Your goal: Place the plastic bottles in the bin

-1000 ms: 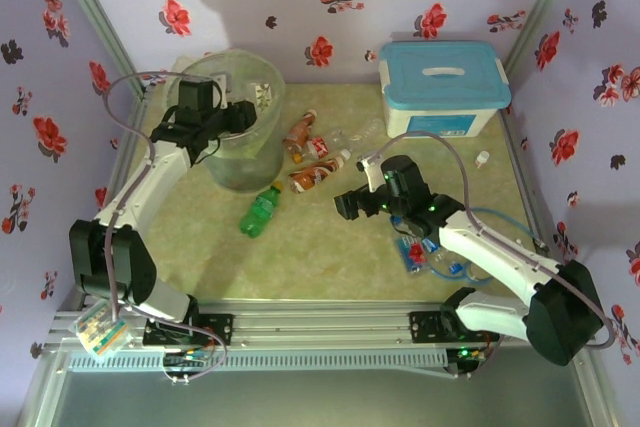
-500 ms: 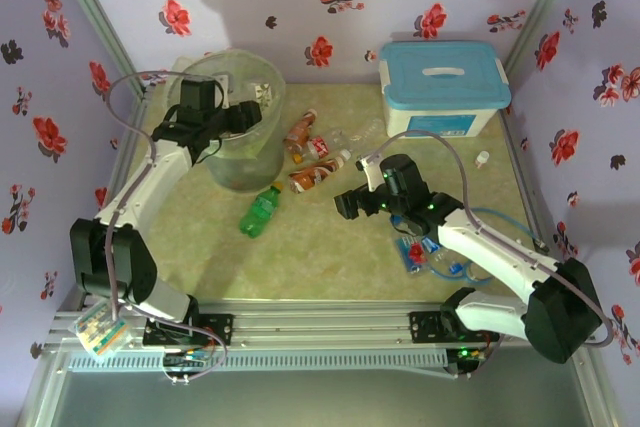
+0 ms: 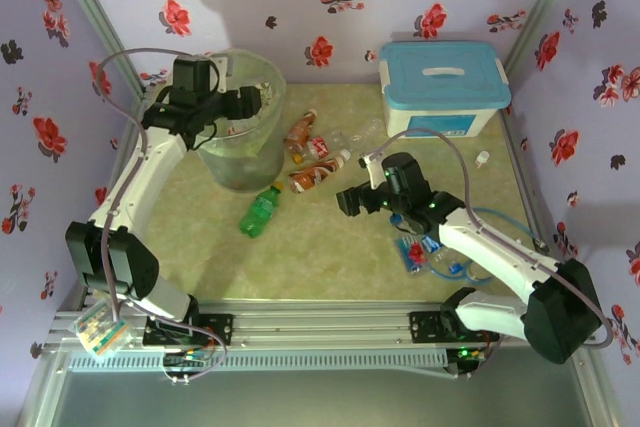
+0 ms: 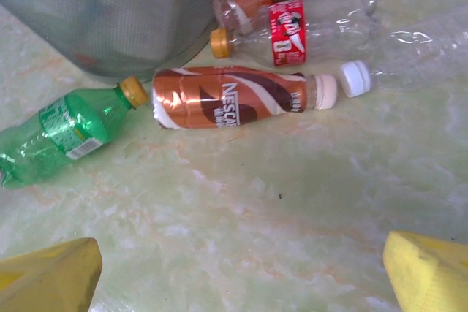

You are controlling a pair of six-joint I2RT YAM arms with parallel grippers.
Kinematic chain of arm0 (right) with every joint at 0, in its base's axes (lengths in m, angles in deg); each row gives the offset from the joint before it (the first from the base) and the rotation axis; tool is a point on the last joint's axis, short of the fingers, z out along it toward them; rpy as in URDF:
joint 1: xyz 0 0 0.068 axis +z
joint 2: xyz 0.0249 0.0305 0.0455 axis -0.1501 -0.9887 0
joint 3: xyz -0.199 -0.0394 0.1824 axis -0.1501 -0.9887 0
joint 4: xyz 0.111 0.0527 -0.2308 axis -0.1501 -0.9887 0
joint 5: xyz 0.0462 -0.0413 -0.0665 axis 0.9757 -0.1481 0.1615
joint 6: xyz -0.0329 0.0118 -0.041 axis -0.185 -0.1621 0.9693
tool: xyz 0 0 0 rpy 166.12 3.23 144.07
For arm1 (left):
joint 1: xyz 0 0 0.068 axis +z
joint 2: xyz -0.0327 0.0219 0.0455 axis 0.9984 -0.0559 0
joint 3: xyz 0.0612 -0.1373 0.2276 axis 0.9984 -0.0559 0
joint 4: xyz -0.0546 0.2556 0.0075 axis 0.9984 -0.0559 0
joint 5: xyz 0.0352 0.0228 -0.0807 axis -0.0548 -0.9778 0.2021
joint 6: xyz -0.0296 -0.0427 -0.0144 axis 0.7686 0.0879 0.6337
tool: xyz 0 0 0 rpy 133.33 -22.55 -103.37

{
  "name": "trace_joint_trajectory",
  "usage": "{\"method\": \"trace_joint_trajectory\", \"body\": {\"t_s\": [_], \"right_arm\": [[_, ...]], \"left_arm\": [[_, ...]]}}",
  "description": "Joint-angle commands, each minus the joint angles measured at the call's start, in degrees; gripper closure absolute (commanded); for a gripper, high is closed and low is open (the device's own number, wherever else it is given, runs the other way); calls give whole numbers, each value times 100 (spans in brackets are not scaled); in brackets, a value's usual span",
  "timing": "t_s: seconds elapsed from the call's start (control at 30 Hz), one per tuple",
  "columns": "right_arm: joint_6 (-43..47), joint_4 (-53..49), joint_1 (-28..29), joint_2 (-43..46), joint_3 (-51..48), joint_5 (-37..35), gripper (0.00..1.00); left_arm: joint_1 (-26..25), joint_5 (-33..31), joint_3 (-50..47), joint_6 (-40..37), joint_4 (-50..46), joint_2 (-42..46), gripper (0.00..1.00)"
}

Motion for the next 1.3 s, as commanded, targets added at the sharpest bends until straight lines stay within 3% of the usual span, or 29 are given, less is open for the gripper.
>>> {"method": "trace_joint_trajectory", "body": {"t_s": [0.0,0.13,0.47,0.57,0.73,0.9,1.27], "right_arm": [[-398,-203,-227,160,250,-62,1],[-603,-844,-542,322,478,-128,2],[-1074,-4250,-1500,-16,1532,-1415,9],[-1218,-5161,-1673,-170,1874,-1513,12],[-1253,-6231,-2052,-615,1938,-992,12],[-1267,-6265,-2125,-972,1437,-860,21],[-1389,-5537,-2481,-1642,1065,-646,22]], "left_arm": [[-44,59,192,-193,-309,138,18],[-50,59,320,-247,-480,233,17],[-244,-88,815,-333,-1144,631,14],[-359,-118,850,-289,-1232,845,14],[-464,-59,645,-205,-1133,1263,13],[-471,118,327,-219,-909,1505,13],[-462,139,-155,-357,-847,1658,11]]}}
